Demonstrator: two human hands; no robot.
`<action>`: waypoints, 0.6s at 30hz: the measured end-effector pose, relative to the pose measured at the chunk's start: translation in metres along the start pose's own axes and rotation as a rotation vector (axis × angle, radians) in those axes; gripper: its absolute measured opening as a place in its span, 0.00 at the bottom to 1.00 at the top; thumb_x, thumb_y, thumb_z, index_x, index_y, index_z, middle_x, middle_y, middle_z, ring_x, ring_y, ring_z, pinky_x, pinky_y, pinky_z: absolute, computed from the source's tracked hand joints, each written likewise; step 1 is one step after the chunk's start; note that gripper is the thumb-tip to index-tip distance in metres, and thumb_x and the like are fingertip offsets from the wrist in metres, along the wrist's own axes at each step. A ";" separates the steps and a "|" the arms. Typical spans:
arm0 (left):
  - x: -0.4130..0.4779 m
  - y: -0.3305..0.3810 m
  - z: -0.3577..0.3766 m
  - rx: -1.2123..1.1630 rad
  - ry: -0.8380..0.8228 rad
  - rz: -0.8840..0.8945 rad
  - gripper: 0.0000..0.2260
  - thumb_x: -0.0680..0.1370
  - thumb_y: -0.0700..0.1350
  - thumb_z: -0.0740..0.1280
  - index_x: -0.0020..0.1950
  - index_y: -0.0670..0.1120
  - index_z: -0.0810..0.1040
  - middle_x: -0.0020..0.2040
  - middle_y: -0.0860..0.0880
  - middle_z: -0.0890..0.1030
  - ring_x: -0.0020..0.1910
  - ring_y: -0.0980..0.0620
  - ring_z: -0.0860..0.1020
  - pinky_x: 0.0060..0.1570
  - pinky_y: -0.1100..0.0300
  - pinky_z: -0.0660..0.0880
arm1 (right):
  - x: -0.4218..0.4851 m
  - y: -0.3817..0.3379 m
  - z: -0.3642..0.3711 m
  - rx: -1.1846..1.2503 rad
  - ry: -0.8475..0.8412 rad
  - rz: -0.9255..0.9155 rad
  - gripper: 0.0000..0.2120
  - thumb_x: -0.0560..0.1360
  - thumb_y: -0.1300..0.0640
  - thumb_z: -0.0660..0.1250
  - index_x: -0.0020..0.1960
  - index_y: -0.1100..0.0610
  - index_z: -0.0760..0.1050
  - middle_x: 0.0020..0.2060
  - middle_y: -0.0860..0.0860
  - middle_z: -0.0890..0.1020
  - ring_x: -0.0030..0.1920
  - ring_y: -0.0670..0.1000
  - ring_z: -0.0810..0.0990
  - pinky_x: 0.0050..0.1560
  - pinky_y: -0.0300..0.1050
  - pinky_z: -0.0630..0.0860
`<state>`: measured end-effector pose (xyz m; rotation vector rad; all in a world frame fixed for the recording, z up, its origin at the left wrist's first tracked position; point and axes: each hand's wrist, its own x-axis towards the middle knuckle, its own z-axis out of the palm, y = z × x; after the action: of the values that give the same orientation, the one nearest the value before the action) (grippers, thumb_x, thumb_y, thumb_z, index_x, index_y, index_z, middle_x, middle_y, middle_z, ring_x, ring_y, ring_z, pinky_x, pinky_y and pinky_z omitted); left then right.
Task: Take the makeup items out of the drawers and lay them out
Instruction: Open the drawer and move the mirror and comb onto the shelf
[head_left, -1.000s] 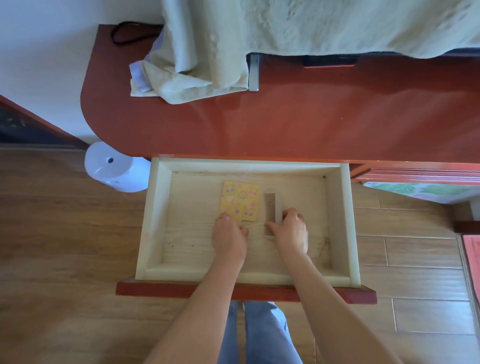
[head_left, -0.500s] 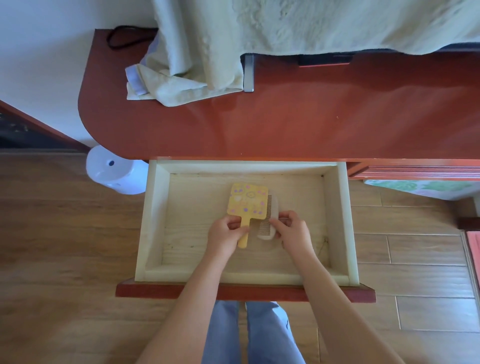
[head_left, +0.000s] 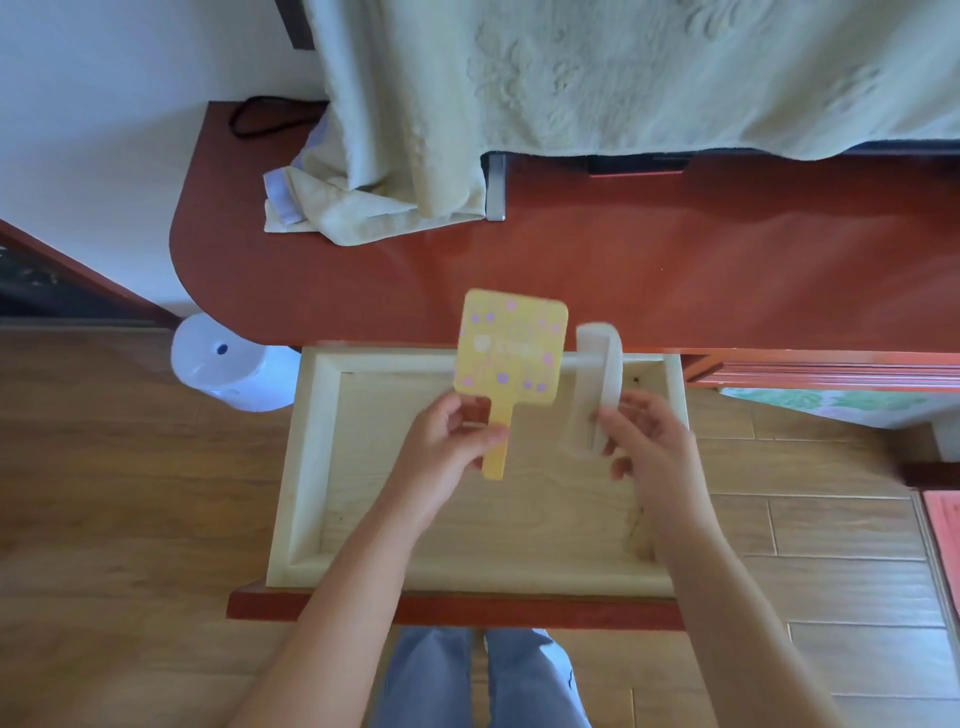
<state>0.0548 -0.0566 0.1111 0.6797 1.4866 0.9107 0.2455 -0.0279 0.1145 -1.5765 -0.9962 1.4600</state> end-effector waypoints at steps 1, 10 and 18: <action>0.007 0.009 0.001 -0.009 0.019 0.019 0.08 0.73 0.33 0.68 0.49 0.44 0.76 0.42 0.47 0.80 0.38 0.51 0.79 0.34 0.60 0.76 | 0.009 -0.010 0.002 -0.031 0.004 -0.032 0.06 0.75 0.63 0.65 0.47 0.52 0.75 0.35 0.49 0.81 0.29 0.44 0.72 0.24 0.37 0.68; 0.074 0.044 0.019 0.088 0.165 0.039 0.11 0.73 0.36 0.71 0.54 0.39 0.77 0.43 0.47 0.80 0.43 0.49 0.80 0.43 0.52 0.79 | 0.095 -0.053 0.025 -0.392 0.118 -0.144 0.11 0.73 0.57 0.68 0.55 0.53 0.74 0.41 0.49 0.82 0.34 0.46 0.78 0.36 0.41 0.76; 0.090 0.045 0.039 0.400 0.371 0.242 0.10 0.70 0.39 0.73 0.49 0.39 0.79 0.38 0.53 0.77 0.41 0.49 0.78 0.43 0.54 0.77 | 0.121 -0.044 0.024 -0.570 0.189 -0.157 0.10 0.73 0.58 0.67 0.54 0.56 0.76 0.43 0.49 0.76 0.46 0.53 0.77 0.46 0.49 0.76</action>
<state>0.0783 0.0487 0.1016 1.0412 1.9778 0.9671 0.2244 0.1008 0.1030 -1.9316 -1.4679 0.9398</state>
